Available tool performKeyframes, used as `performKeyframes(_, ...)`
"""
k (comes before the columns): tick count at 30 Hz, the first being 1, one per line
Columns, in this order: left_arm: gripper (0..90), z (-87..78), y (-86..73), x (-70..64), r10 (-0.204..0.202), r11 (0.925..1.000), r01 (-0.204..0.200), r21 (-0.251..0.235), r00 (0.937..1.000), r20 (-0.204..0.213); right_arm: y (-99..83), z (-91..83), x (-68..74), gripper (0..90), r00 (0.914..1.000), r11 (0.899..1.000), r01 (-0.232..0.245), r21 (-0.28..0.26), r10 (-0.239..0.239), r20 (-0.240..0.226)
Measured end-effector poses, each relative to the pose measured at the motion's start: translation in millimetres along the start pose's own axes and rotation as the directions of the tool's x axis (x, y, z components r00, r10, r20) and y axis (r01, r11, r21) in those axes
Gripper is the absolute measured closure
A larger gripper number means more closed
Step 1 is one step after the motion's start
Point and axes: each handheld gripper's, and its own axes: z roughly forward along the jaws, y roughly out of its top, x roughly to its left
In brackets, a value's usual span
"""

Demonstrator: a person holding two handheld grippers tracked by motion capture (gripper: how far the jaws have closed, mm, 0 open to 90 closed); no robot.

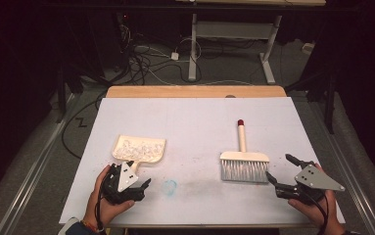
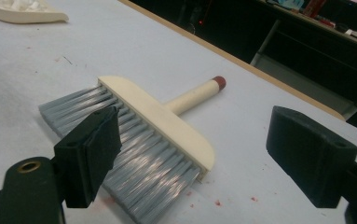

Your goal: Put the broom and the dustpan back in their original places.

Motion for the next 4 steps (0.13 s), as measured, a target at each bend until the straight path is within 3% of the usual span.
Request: performKeyframes(4, 20.2, 1.2, 0.3, 0.7, -0.009, 1.0000, 0.009, -0.003, 1.0000, 0.001, 0.4, 0.6, 0.7, 18.3, 1.0000, 1.000, 0.005, 0.007, -0.005, 0.000)
